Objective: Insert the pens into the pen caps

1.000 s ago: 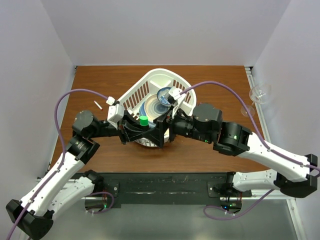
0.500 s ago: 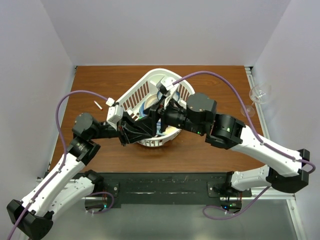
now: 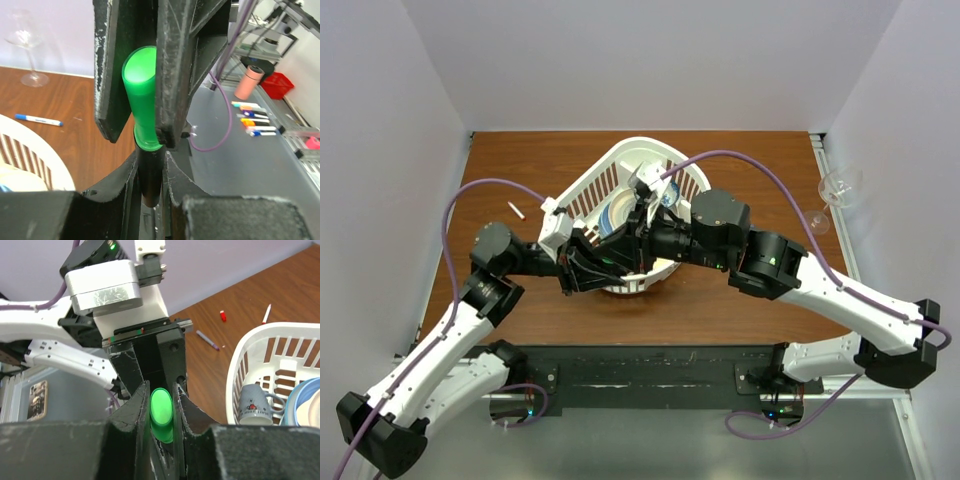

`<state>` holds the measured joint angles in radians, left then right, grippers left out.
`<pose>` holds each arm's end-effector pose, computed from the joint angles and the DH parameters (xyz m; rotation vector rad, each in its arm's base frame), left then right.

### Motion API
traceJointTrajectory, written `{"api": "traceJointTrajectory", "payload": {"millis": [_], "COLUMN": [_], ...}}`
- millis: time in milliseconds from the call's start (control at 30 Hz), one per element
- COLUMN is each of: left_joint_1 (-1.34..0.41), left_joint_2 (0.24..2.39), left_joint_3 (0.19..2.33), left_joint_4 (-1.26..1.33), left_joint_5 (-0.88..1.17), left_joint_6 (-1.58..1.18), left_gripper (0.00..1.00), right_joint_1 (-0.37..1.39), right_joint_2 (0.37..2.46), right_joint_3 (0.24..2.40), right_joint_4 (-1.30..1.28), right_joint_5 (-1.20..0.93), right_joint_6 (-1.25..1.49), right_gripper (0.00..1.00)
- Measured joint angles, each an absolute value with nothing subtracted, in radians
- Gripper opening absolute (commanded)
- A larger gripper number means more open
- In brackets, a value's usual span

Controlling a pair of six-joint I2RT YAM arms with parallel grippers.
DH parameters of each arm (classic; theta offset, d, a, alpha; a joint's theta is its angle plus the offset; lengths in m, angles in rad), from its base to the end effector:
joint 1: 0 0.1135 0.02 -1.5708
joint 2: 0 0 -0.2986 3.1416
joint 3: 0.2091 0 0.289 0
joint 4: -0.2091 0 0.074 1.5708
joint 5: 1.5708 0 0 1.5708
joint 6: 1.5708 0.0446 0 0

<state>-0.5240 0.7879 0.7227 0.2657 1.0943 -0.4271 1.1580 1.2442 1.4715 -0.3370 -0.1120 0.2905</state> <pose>0.1429 -0.1284 0.3854 1.0658 1.2938 -1.4808 0.1173 0.2802 0.5055 -0.8484 1.6141 1.1575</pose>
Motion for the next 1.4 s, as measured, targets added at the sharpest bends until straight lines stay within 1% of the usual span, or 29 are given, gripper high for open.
{"api": "traceJointTrajectory", "payload": {"millis": [233, 533, 867, 1100, 1400], "left_joint_1": [-0.524, -0.528, -0.53, -0.524, -0.498], "left_joint_2": [0.844, 0.884, 0.928, 0.968, 1.012], "left_joint_3": [0.762, 0.768, 0.786, 0.818, 0.85], "left_joint_4": [0.198, 0.211, 0.177, 0.149, 0.141], "left_joint_5": [1.168, 1.166, 1.161, 1.201, 1.253], "left_joint_6": [-0.41, -0.453, -0.447, -0.435, -0.435], "left_gripper": [0.0, 0.0, 0.0, 0.0, 0.0], "right_joint_1": [1.143, 1.135, 1.119, 1.105, 1.091], "right_joint_2": [1.214, 1.155, 1.136, 1.112, 1.113], "right_joint_3": [1.422, 1.288, 1.218, 1.166, 1.15], "right_joint_4": [-0.34, -0.212, -0.16, -0.102, -0.079], "right_joint_5": [-0.153, -0.099, -0.078, -0.094, -0.096], "right_joint_6": [0.278, 0.347, 0.374, 0.382, 0.38], "right_gripper": [0.0, 0.0, 0.0, 0.0, 0.0]}}
